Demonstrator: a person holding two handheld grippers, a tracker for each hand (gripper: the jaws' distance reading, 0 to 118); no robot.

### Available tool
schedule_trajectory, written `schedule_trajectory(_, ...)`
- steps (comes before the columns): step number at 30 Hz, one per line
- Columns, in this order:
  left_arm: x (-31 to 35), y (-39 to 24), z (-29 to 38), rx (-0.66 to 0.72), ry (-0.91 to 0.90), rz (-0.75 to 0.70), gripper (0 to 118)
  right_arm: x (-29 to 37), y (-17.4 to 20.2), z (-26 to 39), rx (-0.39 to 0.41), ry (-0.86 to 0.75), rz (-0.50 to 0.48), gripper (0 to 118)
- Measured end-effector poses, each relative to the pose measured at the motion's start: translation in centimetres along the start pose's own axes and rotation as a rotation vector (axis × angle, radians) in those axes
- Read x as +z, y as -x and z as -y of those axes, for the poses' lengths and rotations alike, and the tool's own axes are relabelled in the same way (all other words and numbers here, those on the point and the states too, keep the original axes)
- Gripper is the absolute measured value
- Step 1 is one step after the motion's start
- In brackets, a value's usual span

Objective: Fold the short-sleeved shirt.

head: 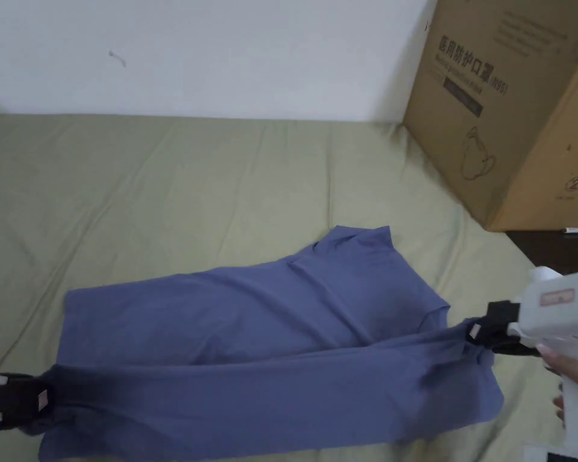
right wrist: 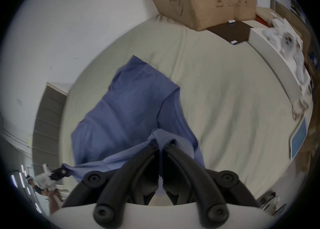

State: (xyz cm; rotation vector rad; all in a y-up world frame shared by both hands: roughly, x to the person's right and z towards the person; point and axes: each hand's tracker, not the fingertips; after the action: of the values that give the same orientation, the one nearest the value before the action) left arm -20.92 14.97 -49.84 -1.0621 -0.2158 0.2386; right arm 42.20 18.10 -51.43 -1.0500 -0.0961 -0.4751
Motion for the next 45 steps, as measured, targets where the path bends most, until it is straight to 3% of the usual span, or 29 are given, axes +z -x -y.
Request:
schedule_trajectory(3,-3.1,0.7,-1.2,0.057,0.058,0.02,5,-5.4,0.3,-1.2,0.01,0.047,0.135,1)
schedule_trajectory(4,-3.7,0.9,-1.3,0.066,0.058,0.024,11,-6.4,0.4,-1.1,-0.001,0.053,0.142,1)
schedule_trajectory(5,-4.1,1.0,-1.2,0.079,0.057,0.006,29,-7.0,0.5,-0.9,-0.008,0.047,0.122,8)
schedule_trajectory(6,-4.3,1.1,-0.9,0.084,0.055,-0.002,70,-7.2,0.7,-0.6,-0.013,0.038,0.116,42)
schedule_trajectory(7,-4.4,1.3,-0.6,0.088,0.048,-0.004,99,-7.4,0.5,-0.5,-0.016,0.033,0.108,79)
schedule_trajectory(8,-4.2,1.5,-0.2,0.108,0.007,0.002,111,-7.1,0.5,-0.1,-0.017,0.023,0.095,103)
schedule_trajectory(9,-3.6,1.8,0.0,0.135,-0.031,0.023,110,-6.4,0.8,0.3,-0.022,-0.002,0.072,109)
schedule_trajectory(13,-0.2,2.2,1.2,0.281,-0.124,0.199,110,-2.2,2.2,2.1,-0.018,-0.017,-0.033,109)
schedule_trajectory(15,3.5,0.9,2.0,0.271,-0.253,0.253,110,2.3,4.2,4.1,0.055,-0.142,-0.095,109)
schedule_trajectory(18,9.4,-1.6,4.0,0.189,-0.456,0.295,109,9.2,7.4,8.5,0.2,-0.357,-0.148,108)
schedule_trajectory(19,11.1,-2.4,5.0,0.152,-0.52,0.277,104,10.8,8.0,9.8,0.245,-0.399,-0.167,106)
schedule_trajectory(20,12.9,-3.4,6.3,0.114,-0.59,0.225,91,12.5,8.6,11.8,0.272,-0.491,-0.192,100)
schedule_trajectory(21,14.1,-4.1,7.4,0.075,-0.625,0.166,44,13.9,9.4,13.7,0.304,-0.557,-0.192,74)
schedule_trajectory(22,14.6,-4.4,8.1,0.041,-0.637,0.127,0,14.6,10.0,14.9,0.331,-0.581,-0.175,26)
schedule_trajectory(23,14.9,-4.8,8.7,0.02,-0.621,0.086,0,15.0,10.6,15.8,0.344,-0.604,-0.142,0)
schedule_trajectory(25,15.5,-4.3,10.1,0.028,-0.62,0.07,0,15.5,10.8,17.6,0.273,-0.64,-0.11,0)
schedule_trajectory(27,14.3,-3.1,9.9,0.056,-0.572,0.099,0,15.2,10.5,17.5,0.247,-0.526,-0.24,0)
schedule_trajectory(30,12.4,-1.5,9.1,0.123,-0.437,0.048,0,15.0,10.3,18.0,0.261,-0.515,-0.197,0)
schedule_trajectory(33,6.8,0.2,7.2,0.114,-0.174,0.022,0,14.6,9.8,17.6,0.274,-0.488,-0.179,0)
schedule_trajectory(34,5.5,0.0,7.0,0.108,-0.141,0.009,3,14.4,9.5,17.6,0.266,-0.475,-0.185,0)
schedule_trajectory(35,3.8,0.1,6.7,0.088,-0.116,-0.023,24,14.2,9.2,17.3,0.249,-0.45,-0.2,0)
schedule_trajectory(36,1.8,0.1,6.3,0.067,-0.057,-0.061,79,13.9,8.9,17.2,0.227,-0.429,-0.216,0)
schedule_trajectory(37,0.1,0.2,6.1,0.046,-0.005,-0.084,110,13.6,8.5,17.2,0.212,-0.418,-0.22,0)
schedule_trajectory(38,-0.4,-0.5,6.0,0.027,-0.016,-0.113,117,13.4,8.2,17.1,0.2,-0.41,-0.221,0)
schedule_trajectory(42,-3.8,-1.3,4.6,0.015,-0.009,-0.128,114,12.2,6.8,16.8,0.165,-0.372,-0.203,0)
schedule_trajectory(45,-7.8,-1.5,4.8,0.009,0.131,-0.163,117,11.5,6.0,16.5,0.142,-0.342,-0.184,0)
